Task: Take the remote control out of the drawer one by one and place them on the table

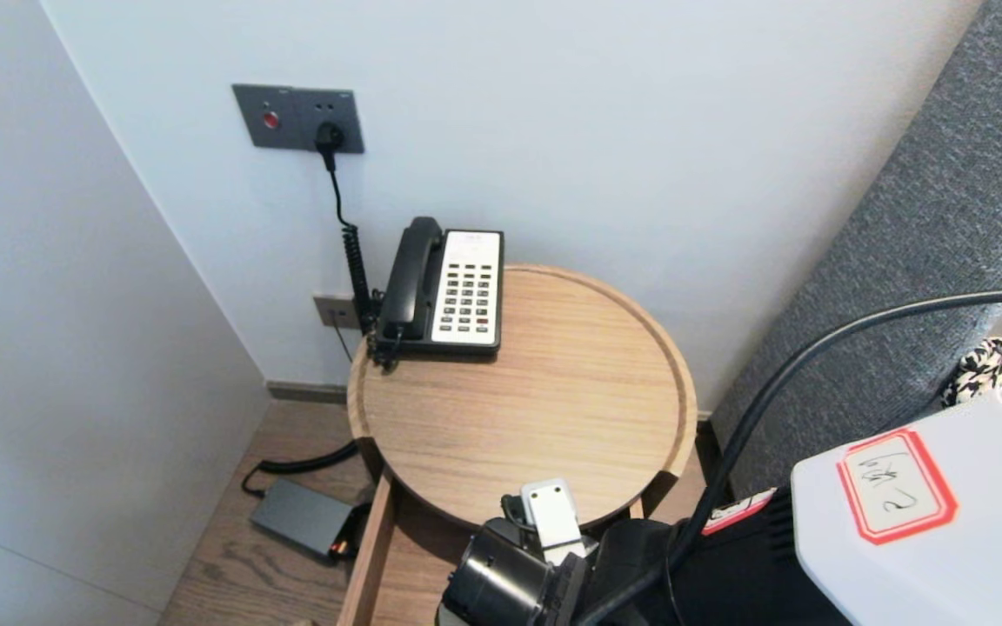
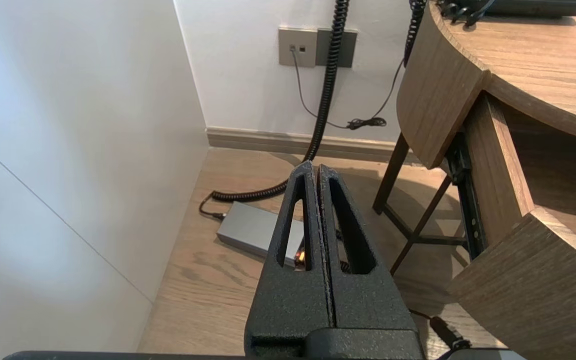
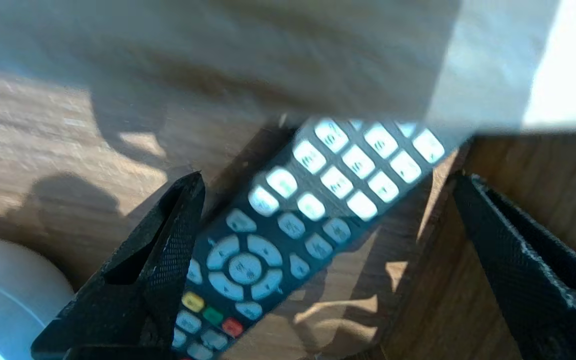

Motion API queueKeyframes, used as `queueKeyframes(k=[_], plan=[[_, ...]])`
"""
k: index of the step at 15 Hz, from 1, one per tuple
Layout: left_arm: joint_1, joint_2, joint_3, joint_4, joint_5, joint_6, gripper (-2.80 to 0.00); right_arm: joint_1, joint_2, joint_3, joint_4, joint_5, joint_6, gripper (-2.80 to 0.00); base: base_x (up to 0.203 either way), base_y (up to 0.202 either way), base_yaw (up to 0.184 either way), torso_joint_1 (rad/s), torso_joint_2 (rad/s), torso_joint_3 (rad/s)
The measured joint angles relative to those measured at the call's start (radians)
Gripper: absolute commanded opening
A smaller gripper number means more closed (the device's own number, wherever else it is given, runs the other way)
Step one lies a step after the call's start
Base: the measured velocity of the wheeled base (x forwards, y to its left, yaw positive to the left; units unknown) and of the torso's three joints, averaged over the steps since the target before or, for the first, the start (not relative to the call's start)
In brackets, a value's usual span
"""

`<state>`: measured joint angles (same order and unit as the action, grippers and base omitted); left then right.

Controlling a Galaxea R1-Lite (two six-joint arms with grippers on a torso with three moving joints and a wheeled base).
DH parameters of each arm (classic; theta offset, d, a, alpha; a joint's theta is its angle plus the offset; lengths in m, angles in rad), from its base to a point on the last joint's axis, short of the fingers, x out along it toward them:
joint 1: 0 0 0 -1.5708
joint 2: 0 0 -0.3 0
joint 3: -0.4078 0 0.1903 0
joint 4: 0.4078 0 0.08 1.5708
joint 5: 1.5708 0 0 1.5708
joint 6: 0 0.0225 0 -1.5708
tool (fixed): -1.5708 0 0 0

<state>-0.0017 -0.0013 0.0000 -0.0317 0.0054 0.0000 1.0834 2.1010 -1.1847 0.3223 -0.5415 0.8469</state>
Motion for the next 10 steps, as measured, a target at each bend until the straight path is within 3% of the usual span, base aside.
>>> queueKeyframes(k=[10], plan=[[0.000, 0.000, 0.000, 0.000, 0.000, 0.000, -2.80, -0.001, 0.017, -0.035, -0.003, -0.035, 0.009, 0.00, 0.000, 0.000, 0.000, 0.000, 0.00, 0.000]])
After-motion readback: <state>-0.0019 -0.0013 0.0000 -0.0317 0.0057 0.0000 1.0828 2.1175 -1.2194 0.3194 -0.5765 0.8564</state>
